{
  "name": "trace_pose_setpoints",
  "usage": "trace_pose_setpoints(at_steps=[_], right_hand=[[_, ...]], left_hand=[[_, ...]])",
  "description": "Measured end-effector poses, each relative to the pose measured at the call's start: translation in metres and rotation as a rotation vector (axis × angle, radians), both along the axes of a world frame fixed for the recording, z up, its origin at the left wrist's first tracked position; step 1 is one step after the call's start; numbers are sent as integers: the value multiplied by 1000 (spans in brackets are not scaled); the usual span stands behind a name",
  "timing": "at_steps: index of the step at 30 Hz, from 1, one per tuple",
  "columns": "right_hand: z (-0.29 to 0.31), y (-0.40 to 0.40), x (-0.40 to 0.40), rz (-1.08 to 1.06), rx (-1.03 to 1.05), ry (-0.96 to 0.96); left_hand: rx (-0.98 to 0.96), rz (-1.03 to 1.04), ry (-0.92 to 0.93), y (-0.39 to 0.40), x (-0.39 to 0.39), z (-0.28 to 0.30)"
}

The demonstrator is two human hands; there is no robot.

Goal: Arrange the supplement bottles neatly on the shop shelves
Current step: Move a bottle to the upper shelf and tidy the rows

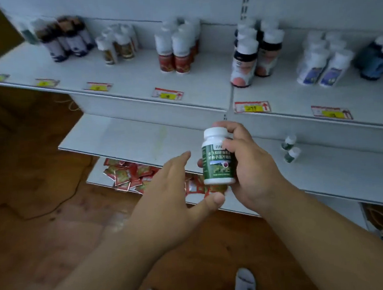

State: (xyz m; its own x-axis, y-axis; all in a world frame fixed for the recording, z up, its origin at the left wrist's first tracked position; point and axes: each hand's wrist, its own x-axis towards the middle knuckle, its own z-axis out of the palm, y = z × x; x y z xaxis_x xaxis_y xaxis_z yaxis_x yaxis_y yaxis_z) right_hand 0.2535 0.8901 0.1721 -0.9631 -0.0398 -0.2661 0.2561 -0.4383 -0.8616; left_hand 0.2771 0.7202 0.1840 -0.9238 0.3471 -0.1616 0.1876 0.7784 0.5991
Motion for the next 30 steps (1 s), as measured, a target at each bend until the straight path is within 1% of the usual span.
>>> trace_pose_setpoints(at_steps=[3,7,9,12,15,18,22,25,27,30], right_hand=[[25,-76,-5,86,57,65],[62,-177,-32,161,126,171],[79,-226,-50,243,149,237],[85,-301,-66,363,210,286],[85,-367,-91,391,328,376],[86,-410,-140,380,401,438],[83,-457,-226,360,534,510],[86,-498,-293,341,631,526],[88,-525,-330,337,686,548],[86,-561,-376,393,796,534]], left_hand=[[8,75,27,-73,9,22],[-25,172,94,-169,-5,51],[-17,245,130,-214,-11,62],[-50,314,113,-285,-11,70],[-78,371,105,-345,-29,77],[-92,385,119,-385,-81,75],[-152,418,180,-432,-169,62],[-217,478,151,-472,-227,67],[-266,483,139,-499,-262,69],[-278,480,110,-532,-316,66]])
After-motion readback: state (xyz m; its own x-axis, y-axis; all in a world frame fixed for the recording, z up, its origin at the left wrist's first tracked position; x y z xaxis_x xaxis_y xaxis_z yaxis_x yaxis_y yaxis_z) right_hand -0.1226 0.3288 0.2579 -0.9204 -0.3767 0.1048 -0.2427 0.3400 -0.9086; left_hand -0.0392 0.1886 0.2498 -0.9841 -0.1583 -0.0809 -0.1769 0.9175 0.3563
